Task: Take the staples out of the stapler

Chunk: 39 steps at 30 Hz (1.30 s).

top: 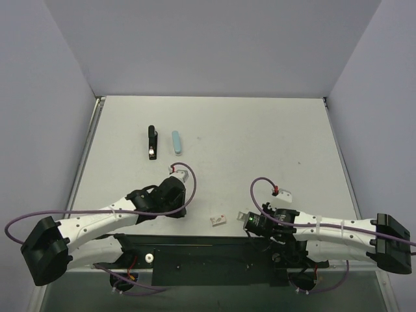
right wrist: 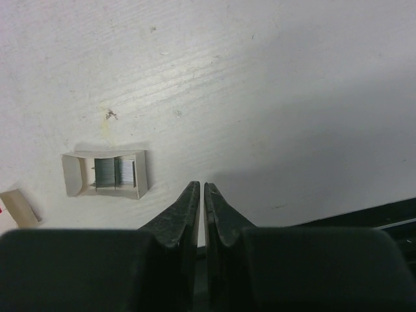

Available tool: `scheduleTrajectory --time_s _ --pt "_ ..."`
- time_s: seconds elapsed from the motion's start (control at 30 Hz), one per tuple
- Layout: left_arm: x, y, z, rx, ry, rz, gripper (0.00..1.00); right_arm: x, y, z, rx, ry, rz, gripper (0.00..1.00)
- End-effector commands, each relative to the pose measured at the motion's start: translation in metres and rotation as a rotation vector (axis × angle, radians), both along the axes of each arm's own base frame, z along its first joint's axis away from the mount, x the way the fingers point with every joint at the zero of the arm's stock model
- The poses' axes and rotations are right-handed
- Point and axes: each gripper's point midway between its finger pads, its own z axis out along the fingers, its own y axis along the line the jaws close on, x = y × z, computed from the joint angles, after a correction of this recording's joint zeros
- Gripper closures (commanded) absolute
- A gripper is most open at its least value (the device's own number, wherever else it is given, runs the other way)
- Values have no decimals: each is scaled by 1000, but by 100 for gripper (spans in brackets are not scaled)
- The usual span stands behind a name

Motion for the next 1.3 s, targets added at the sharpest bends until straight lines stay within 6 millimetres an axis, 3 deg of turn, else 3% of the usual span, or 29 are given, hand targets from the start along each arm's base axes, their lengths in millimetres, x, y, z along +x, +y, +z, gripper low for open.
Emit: scheduleTrajectory --time_s 0.0,0.17,0.67,1.1,1.27 --pt "6 -27 2 -79 -16 0 100 -2 -6 -18 -37 55 10 100" --pt "0 -42 -9 -73 12 -28 100 -1 0 -28 -22 108 26 100" --pt "-13 -76 -32 -66 88 -88 100 4 7 -31 -29 146 79 100" --pt "-18 -84 -36 -80 97 -103 100 15 10 5 24 61 78 92" --pt "-20 -85 -37 -83 96 -109 100 17 14 9 45 47 73 88"
